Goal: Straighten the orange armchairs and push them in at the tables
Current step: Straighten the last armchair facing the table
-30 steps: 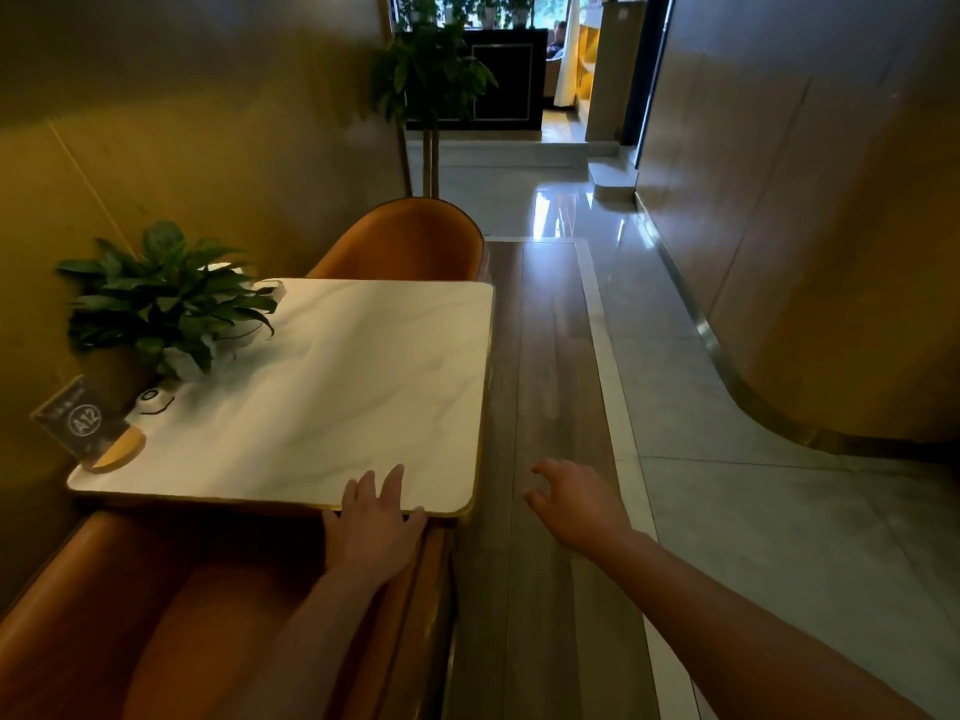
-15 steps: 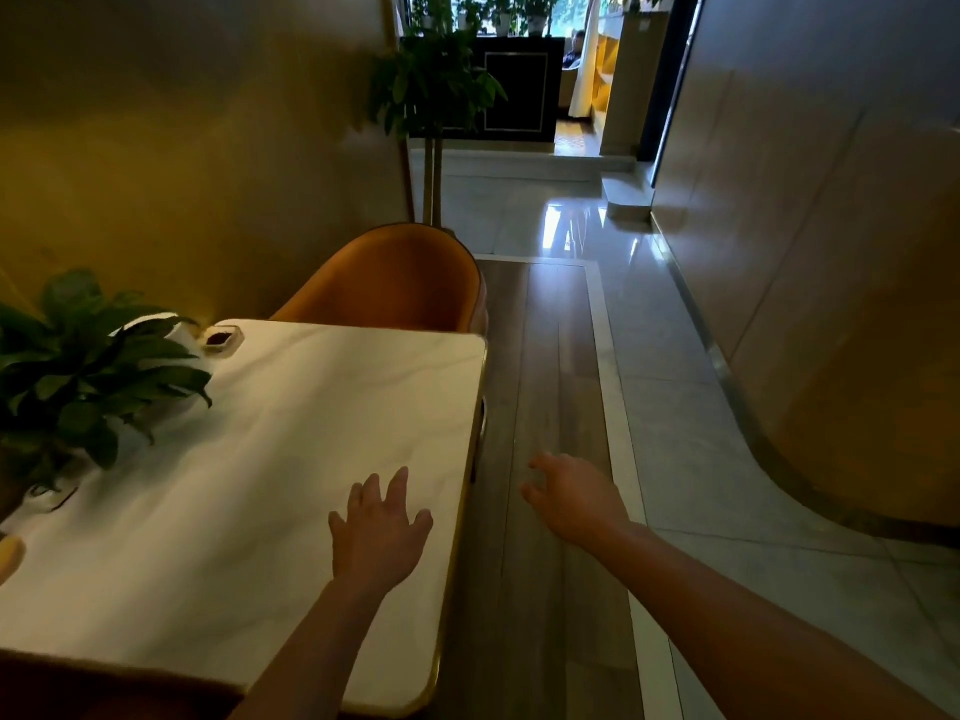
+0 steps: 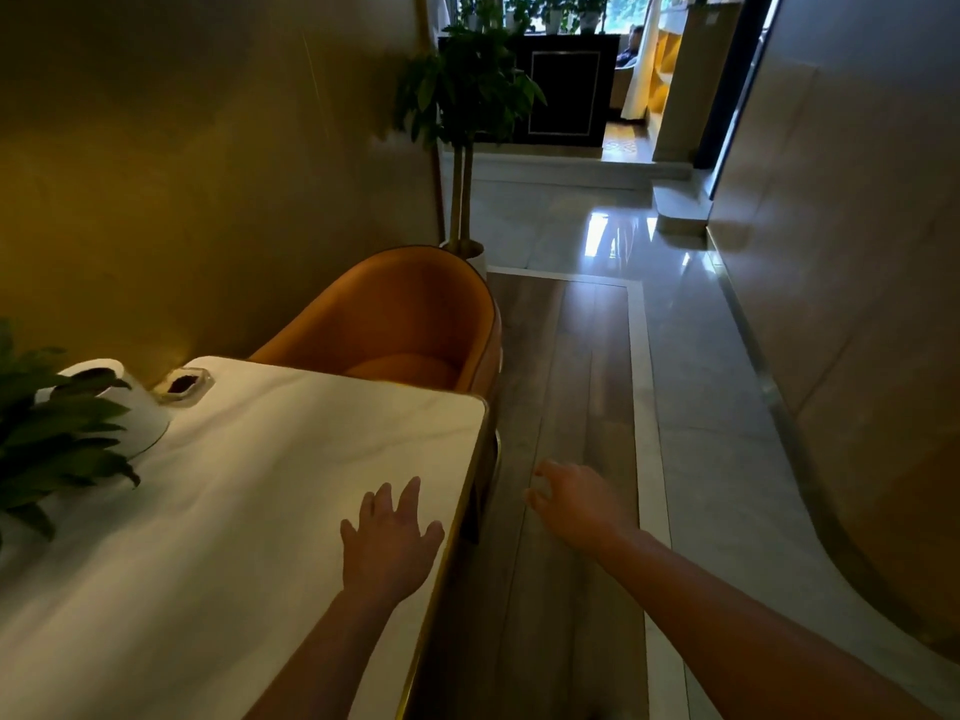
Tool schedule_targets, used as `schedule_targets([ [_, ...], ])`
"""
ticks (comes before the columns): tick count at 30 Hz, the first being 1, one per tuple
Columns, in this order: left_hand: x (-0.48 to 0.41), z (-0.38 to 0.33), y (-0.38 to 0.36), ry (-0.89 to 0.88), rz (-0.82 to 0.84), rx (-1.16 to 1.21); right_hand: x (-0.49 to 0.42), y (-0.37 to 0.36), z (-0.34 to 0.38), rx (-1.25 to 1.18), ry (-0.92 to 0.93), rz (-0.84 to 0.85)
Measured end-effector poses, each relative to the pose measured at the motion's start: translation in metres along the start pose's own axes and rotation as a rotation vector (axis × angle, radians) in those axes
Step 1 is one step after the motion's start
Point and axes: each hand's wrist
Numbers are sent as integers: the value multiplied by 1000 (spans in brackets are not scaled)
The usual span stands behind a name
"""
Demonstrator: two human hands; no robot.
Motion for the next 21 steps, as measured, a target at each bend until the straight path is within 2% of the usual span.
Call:
schedule_targets([
  [10, -143, -107, -16, 156, -87, 14, -186, 66, -108, 100, 170, 47],
  [21, -319, -166, -29, 236, -111, 92, -393, 89, -154, 140, 297, 79],
])
Point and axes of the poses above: each hand's wrist, its own x-axis away from the middle knuckle, its own y-axis out of the back of the hand, z = x × y, and after that the axes turned 11 degrees about x, right-handed
